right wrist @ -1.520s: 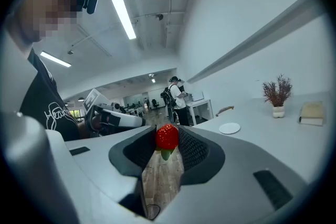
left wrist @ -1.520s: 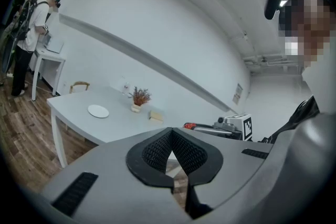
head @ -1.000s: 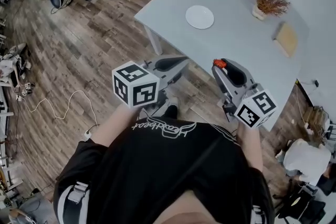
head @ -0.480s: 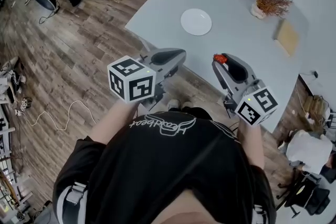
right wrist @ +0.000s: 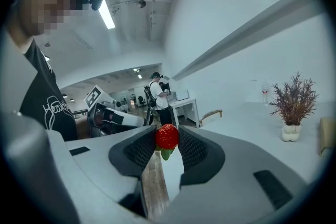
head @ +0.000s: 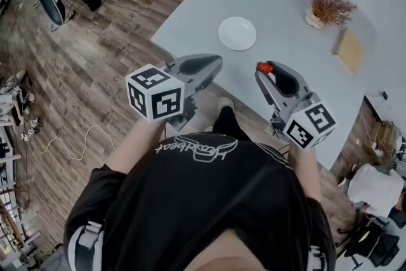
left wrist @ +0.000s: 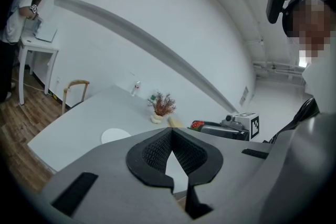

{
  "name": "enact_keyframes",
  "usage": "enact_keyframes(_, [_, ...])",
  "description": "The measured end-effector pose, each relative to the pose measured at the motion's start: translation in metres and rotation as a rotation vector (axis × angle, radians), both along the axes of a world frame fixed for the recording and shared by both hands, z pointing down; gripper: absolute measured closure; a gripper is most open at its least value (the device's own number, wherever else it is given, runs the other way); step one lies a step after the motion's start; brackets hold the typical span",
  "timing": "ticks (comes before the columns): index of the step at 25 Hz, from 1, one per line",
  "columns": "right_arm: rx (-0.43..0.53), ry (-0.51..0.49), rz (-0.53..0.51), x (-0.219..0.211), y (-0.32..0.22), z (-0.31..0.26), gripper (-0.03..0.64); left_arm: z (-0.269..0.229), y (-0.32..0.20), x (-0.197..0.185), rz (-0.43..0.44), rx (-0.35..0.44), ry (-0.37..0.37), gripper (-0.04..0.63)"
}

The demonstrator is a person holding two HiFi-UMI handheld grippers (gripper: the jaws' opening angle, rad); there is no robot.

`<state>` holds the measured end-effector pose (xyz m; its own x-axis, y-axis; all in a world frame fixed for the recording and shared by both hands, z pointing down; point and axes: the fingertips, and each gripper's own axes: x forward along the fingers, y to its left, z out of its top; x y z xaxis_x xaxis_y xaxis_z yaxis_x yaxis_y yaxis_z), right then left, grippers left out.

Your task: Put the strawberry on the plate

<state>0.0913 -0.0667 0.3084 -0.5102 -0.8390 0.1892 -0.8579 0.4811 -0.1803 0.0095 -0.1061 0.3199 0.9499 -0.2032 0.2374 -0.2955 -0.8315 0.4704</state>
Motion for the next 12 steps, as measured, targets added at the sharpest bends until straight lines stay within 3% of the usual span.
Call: enact_keyframes(12, [-0.035,-0.017,-0.048,0.031,-0.071,0.010,0.491,0.018,-0.063,0.035,-0.037,-0.037,-0.042,0.589])
